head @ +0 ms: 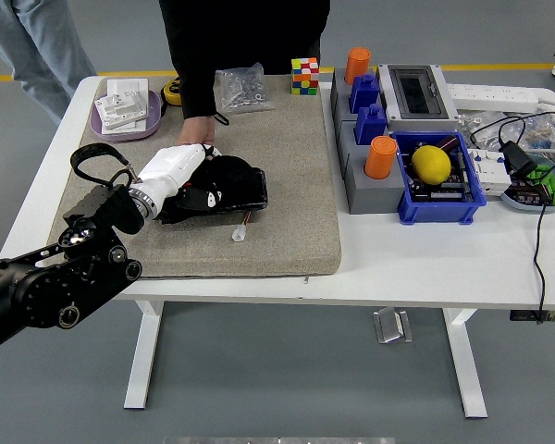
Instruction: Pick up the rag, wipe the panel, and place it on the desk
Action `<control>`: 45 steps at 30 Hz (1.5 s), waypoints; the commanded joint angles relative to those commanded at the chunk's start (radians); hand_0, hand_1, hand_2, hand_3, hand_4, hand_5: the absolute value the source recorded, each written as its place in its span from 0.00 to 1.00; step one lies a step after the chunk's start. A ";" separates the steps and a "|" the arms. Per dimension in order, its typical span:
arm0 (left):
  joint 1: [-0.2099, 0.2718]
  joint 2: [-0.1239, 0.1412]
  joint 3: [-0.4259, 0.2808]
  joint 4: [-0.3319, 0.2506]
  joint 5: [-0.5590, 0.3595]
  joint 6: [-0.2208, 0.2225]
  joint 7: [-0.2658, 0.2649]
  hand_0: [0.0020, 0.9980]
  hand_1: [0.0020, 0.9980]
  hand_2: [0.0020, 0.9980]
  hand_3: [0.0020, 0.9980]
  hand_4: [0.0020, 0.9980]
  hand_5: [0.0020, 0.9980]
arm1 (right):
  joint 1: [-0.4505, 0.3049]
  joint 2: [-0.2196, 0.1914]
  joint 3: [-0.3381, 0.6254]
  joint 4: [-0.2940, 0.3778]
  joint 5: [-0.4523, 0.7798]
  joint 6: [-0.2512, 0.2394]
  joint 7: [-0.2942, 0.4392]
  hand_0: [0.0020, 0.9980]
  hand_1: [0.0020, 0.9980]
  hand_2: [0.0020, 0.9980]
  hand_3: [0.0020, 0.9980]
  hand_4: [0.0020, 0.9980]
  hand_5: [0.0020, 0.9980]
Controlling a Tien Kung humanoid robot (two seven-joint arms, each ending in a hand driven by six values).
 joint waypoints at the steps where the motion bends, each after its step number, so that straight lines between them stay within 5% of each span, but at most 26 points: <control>1: -0.003 -0.003 0.003 0.000 -0.001 0.001 0.000 0.24 0.18 0.47 0.37 0.33 0.00 | 0.002 -0.001 -0.002 0.000 0.001 0.000 0.000 0.73 0.61 0.68 0.59 1.00 0.43; 24: -0.057 -0.048 0.076 0.009 -0.009 -0.002 0.007 0.24 0.18 0.47 0.37 0.34 0.00 | 0.017 -0.011 -0.012 0.004 -0.006 0.002 -0.001 0.73 0.61 0.68 0.59 1.00 0.43; 45: -0.041 -0.001 0.070 0.033 0.008 0.002 0.008 0.24 0.18 0.47 0.37 0.34 0.00 | 0.002 -0.001 0.013 0.002 -0.014 0.002 0.000 0.73 0.61 0.68 0.59 1.00 0.43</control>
